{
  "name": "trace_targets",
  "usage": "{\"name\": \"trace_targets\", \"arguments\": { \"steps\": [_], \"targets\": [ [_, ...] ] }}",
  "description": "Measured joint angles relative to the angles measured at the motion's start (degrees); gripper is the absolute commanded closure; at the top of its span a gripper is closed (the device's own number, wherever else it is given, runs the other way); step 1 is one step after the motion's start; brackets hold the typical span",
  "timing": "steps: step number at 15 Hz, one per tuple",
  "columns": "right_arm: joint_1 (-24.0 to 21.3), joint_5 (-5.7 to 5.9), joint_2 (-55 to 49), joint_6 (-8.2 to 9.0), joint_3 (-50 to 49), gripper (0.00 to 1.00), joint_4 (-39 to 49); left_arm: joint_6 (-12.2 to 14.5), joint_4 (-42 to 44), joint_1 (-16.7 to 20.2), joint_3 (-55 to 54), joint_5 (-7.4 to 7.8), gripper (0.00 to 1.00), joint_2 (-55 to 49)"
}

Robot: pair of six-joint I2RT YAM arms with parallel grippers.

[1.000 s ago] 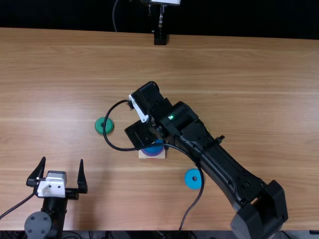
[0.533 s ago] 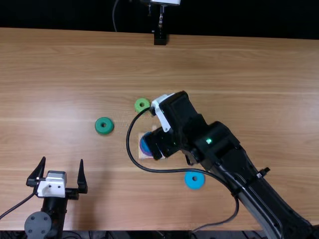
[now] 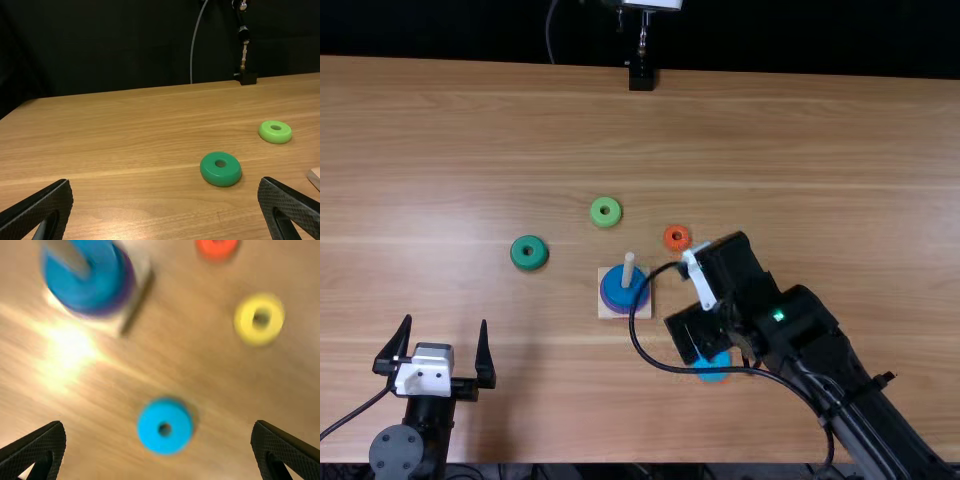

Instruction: Build the Hanoi tower: stack the rings onto the peg from bottom to top in this color order: purple, dark blue, light blue, dark green, light green, yellow, orange.

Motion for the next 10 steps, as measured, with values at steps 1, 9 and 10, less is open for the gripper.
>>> {"name": "trace_targets", "arguments": {
  "steps": [1,9,10],
  "targets": [
    [-0.15,-0.04,-0.81,-0.55,-3.91,0.00,0.35,0.00,0.02,0.00,0.00,-0.02,0.00,-0.02],
    [-0.15,-0.04,-1.81,-1.05,-20.96,0.00,20.92,0.02,0.02,-0.02,0.00,0.02,0.00,0.00],
    [-0.17,-0.04,-1.81,-1.03,-21.70,0.00,20.96,0.00,0.02,0.00,0.00,0.00,0.00,-0.02]
  ]
}}
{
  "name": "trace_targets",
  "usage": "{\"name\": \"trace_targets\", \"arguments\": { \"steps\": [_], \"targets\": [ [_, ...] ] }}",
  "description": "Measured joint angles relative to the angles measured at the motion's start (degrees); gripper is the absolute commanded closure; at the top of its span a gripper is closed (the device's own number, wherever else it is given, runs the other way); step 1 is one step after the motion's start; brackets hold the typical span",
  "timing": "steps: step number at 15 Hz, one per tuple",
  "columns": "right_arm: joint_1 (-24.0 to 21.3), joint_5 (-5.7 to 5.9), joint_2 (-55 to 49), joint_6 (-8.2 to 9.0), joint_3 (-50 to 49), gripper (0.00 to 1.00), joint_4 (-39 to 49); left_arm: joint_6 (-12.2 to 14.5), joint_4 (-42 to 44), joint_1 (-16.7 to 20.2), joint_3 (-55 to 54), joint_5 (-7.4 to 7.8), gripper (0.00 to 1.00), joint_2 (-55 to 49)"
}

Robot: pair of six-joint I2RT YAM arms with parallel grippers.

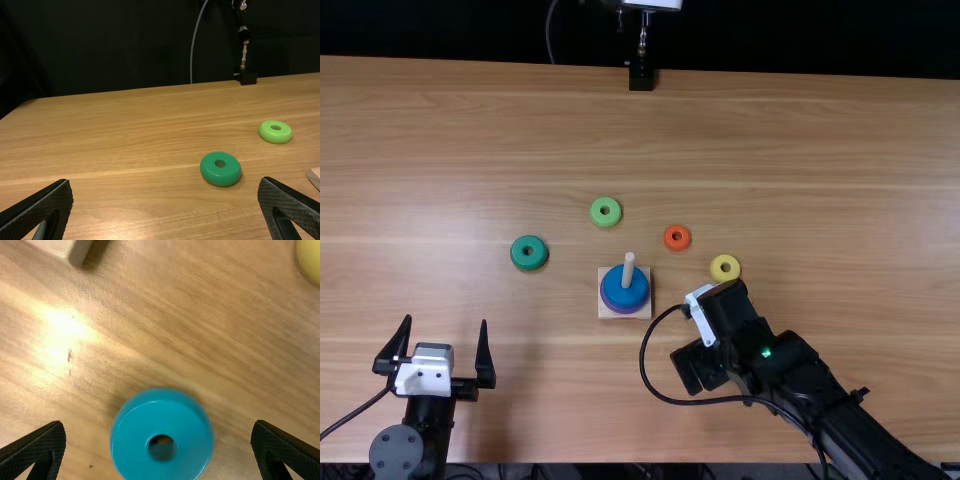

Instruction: Build the Hanoi tower: stack the rings onto the peg from bottom to top in this color order: purple, dark blue, light blue, dark green, light green, yellow, orange.

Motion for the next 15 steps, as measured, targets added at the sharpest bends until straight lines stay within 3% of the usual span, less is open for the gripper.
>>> {"name": "trace_targets", "arguments": {
  "steps": [15],
  "targets": [
    [0.00,0.00,0.00,-0.04,-1.22,0.00,2.16,0.02,-0.02,0.00,0.02,0.02,0.00,0.02]
  ]
}}
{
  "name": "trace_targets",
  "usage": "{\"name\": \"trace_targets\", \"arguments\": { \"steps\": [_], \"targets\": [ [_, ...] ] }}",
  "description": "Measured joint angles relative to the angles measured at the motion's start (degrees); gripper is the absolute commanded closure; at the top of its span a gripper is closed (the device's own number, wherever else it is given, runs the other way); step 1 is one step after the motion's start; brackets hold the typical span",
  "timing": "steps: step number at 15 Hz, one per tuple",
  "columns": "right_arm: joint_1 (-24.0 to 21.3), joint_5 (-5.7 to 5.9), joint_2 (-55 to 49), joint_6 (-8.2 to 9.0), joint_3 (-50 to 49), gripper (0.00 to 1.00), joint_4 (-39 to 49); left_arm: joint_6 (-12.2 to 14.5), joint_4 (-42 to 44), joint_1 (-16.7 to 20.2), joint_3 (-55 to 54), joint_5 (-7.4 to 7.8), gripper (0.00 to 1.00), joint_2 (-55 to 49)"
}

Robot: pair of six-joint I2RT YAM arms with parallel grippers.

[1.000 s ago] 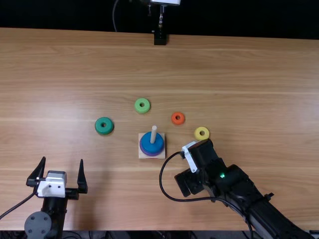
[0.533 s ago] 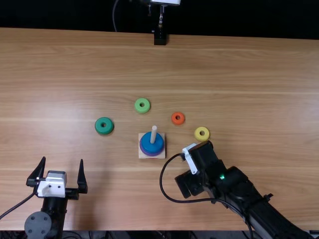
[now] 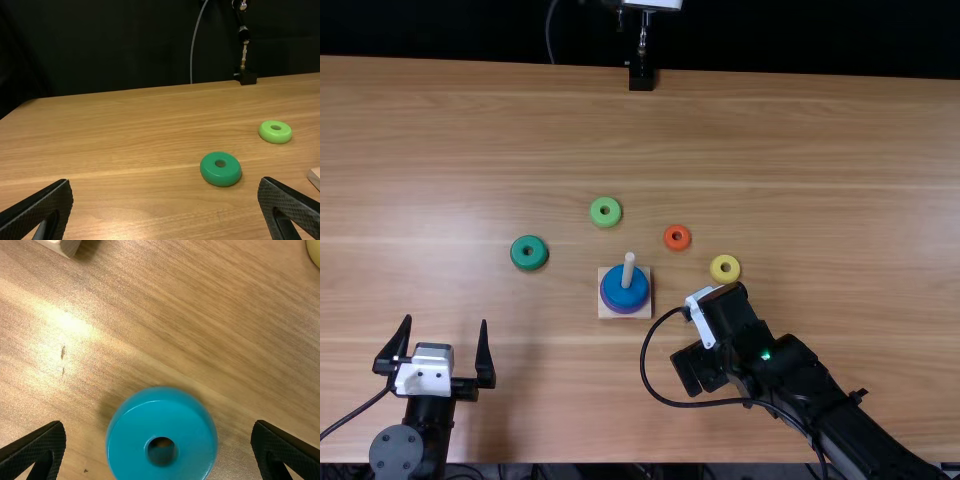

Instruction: Build the Hanoi tower: stack the rings onto the peg from bottom to top in this color order: purple, dark blue, light blue, dark green, light green, yellow, orange.

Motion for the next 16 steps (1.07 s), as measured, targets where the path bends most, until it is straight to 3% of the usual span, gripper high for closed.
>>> {"name": "trace_targets", "arguments": {
  "steps": [8,12,16],
  "targets": [
    [0.02,0.02,0.11,-0.13,0.00,0.00,0.02,0.00,0.02,0.00,0.00,0.00,0.00,-0.02],
    [0.00,0.09,3.45,-2.84,0.00,0.00,0.02,0.02,0.00,-0.02,0.00,-0.02,0.00,0.00],
    [0.00,0.07,3.69,-3.78,0.00,0.00,-0.04,0.02,0.00,0.00,0.00,-0.04,0.00,-0.02]
  ]
}}
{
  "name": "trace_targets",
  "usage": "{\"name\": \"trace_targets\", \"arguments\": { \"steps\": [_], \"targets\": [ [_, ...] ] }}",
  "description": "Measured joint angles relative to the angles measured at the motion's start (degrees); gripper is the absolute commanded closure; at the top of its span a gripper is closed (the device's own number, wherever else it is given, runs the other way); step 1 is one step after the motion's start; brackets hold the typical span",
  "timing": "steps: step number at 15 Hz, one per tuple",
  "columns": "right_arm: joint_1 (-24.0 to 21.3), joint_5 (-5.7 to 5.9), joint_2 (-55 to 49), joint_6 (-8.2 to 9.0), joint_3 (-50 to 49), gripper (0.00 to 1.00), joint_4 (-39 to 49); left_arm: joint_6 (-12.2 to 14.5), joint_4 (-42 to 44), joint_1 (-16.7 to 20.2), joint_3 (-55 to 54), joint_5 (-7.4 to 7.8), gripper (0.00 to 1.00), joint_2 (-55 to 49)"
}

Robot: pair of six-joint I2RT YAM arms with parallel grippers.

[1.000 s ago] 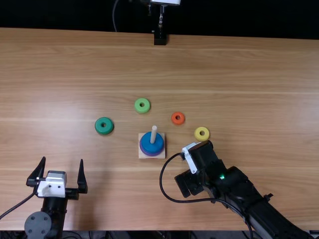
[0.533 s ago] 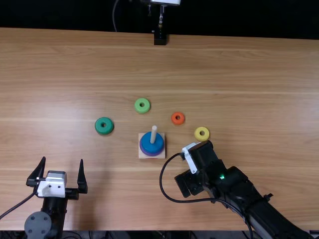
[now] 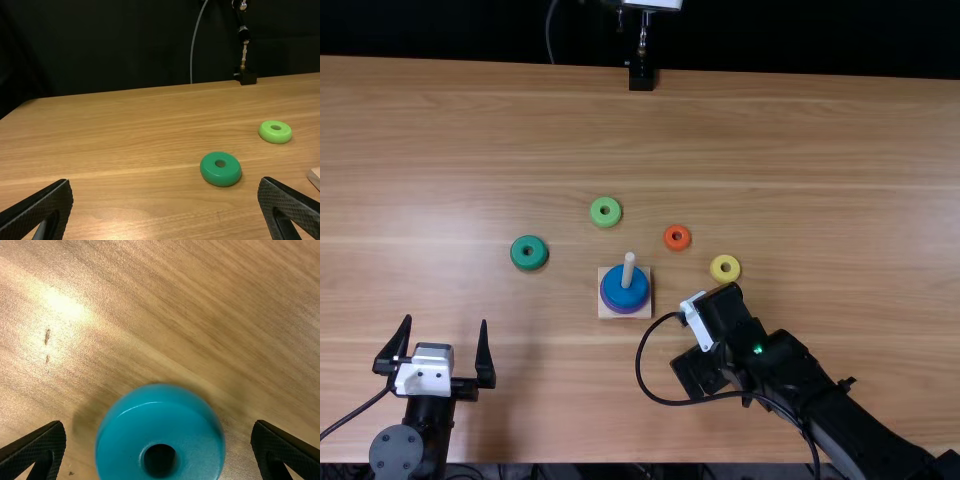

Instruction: Build the Hanoi tower: stack the rings onto the peg from bottom to top in this color order: purple, dark blue, light blue, dark green, light green, yellow, orange.

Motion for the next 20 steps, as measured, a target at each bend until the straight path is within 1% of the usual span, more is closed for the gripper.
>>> {"name": "trace_targets", "arguments": {
  "steps": [1,2,3,4,5,6,8,10,13,14,19,20],
  "targets": [
    [0.02,0.00,0.66,-0.11,0.00,0.00,-0.02,-0.07,0.00,0.00,-0.02,0.00,0.00,0.02],
    [0.00,0.02,1.31,-0.24,0.00,0.08,-0.11,-0.02,0.02,0.00,0.00,0.04,0.00,0.02],
    [0.00,-0.02,1.36,-0.44,0.00,0.29,-0.15,-0.02,0.00,-0.02,-0.02,0.02,0.00,0.00],
    [0.02,-0.02,1.36,-0.76,0.04,0.59,-0.26,-0.02,-0.02,0.00,0.00,0.02,0.00,0.00],
    [0.00,0.02,1.36,-1.29,0.11,0.87,-0.42,-0.02,-0.02,0.00,0.00,0.02,0.00,0.00],
    [0.02,-0.02,1.36,-1.90,0.17,1.00,-0.46,0.00,0.00,-0.02,0.00,0.00,0.00,0.00],
    [0.00,-0.04,1.36,-3.67,0.85,1.00,-0.59,-0.02,0.02,-0.02,-0.02,0.02,0.00,0.00],
    [0.00,0.00,1.36,-4.96,2.34,1.00,-0.87,-0.04,0.02,-0.02,-0.02,0.02,0.00,0.00],
    [0.00,0.00,1.36,-5.18,8.09,1.00,-1.62,-0.02,0.00,0.00,-0.02,0.04,0.00,0.00],
    [0.02,0.02,1.36,-5.18,10.69,1.00,-3.04,-0.02,0.00,-0.02,-0.02,0.02,0.00,0.00],
    [0.00,-0.02,1.36,-5.14,26.64,1.00,-23.28,-0.02,0.00,0.00,-0.02,0.02,0.00,0.02],
    [0.00,-0.02,1.36,-5.16,30.12,1.00,-25.68,-0.02,0.00,0.00,-0.02,0.02,0.00,0.02]
  ]
}}
